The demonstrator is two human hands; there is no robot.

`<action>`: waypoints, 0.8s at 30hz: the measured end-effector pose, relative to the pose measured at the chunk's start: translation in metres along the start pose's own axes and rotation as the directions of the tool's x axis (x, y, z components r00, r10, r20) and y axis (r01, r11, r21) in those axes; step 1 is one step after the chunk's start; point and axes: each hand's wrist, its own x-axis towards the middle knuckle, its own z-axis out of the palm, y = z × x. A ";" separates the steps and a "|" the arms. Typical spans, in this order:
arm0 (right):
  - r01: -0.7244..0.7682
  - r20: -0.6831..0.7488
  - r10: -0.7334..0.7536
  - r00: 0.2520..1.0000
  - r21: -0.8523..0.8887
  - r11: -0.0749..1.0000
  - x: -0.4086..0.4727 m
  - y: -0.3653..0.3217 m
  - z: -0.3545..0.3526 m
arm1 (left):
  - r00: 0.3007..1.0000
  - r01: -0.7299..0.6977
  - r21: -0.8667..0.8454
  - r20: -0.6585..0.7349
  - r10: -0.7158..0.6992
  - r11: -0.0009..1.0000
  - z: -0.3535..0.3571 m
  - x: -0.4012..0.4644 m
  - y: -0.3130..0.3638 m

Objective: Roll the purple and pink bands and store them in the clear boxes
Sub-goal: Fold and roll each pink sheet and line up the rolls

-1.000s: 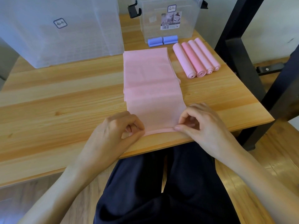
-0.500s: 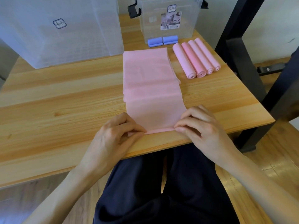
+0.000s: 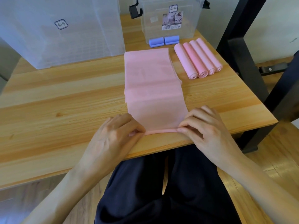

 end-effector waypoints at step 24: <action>-0.003 -0.012 0.005 1.000 0.103 0.995 0.002 0.011 0.001 | 0.994 0.108 -0.138 0.034 -0.104 0.985 -0.001 -0.003 -0.002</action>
